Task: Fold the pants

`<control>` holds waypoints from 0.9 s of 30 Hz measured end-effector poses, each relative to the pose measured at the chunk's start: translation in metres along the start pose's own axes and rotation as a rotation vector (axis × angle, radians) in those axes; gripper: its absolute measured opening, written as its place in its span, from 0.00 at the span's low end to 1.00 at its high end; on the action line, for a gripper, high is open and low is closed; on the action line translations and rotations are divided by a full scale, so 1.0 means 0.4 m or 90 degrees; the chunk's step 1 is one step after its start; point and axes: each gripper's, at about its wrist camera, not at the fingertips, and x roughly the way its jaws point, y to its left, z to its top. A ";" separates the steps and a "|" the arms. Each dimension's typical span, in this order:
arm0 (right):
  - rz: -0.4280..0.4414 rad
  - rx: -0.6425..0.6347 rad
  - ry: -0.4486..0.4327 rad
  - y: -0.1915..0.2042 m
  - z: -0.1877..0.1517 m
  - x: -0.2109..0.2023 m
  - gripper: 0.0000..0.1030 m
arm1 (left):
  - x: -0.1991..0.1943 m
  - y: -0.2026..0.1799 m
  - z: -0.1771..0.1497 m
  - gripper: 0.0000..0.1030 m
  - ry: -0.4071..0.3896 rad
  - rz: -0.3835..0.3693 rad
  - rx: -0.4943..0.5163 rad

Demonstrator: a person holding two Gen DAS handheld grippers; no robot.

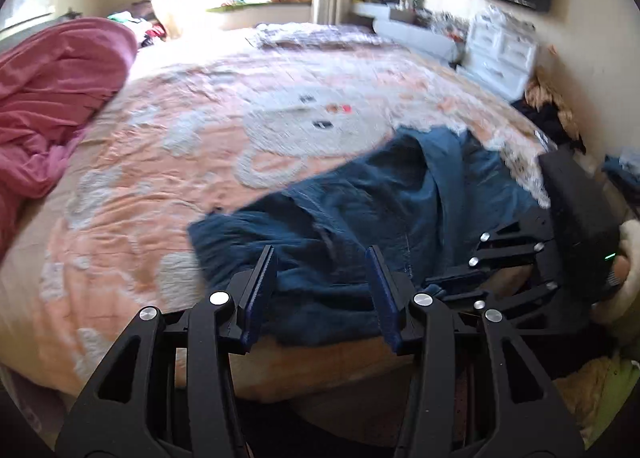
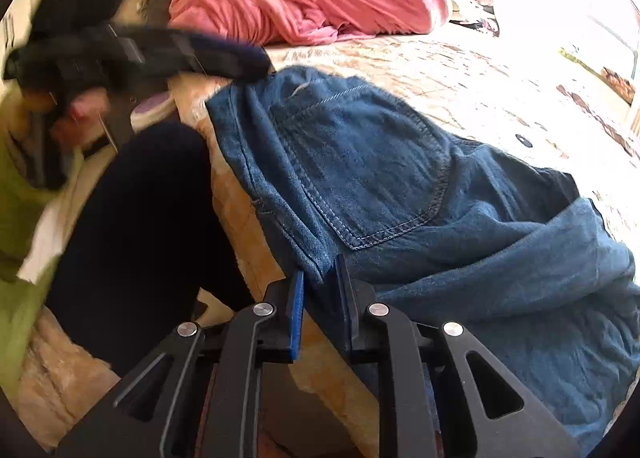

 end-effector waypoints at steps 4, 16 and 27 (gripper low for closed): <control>0.006 0.048 -0.042 -0.028 -0.007 -0.058 0.28 | 0.105 0.000 -0.039 0.34 0.083 0.014 -0.015; -0.087 0.130 0.014 -0.134 0.053 0.009 0.39 | 0.141 0.001 -0.074 0.33 0.086 0.013 -0.009; -0.067 0.233 -0.093 -0.203 0.012 -0.111 0.45 | 0.074 -0.013 -0.045 0.42 0.031 0.004 -0.026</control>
